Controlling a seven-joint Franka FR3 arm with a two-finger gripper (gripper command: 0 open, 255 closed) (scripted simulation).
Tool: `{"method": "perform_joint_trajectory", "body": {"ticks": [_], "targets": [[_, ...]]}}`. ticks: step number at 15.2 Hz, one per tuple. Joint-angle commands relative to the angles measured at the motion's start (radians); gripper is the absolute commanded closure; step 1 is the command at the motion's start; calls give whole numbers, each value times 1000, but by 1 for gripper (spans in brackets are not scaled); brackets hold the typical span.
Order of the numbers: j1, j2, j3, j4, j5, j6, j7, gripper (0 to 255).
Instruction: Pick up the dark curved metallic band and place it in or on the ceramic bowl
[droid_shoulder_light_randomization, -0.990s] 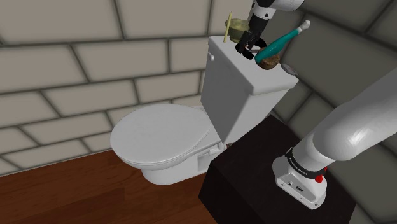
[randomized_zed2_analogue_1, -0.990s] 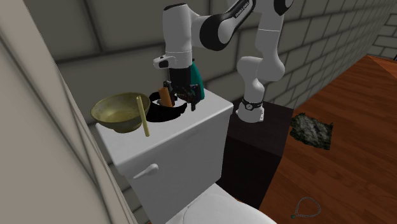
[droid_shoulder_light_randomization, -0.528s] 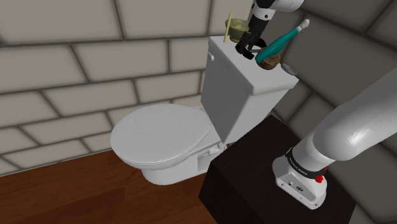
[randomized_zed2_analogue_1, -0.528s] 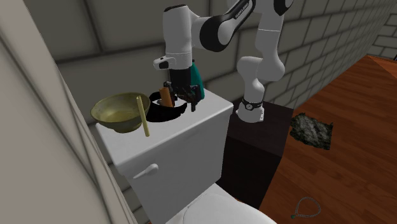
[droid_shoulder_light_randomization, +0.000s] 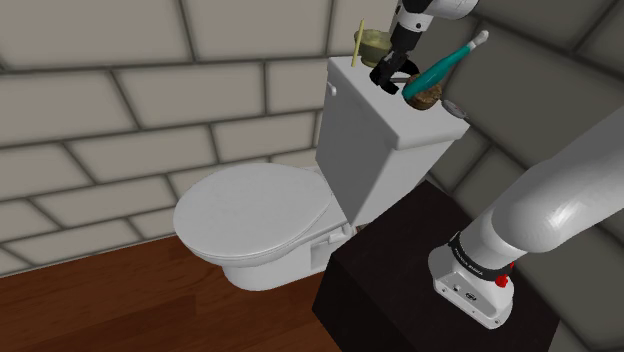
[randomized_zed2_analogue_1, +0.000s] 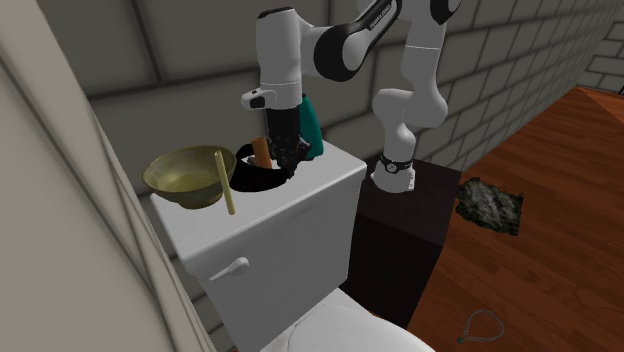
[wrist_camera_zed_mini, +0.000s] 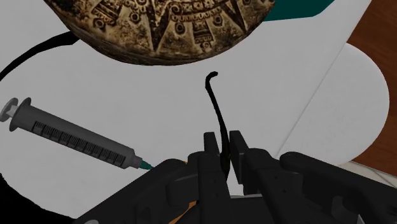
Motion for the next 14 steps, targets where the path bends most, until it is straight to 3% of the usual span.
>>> {"method": "perform_joint_trajectory", "body": {"ticks": [1,14], "targets": [[0,0,0,0,0,0,0,255],[0,-33,5,128,-17,-158,26,255]]}}
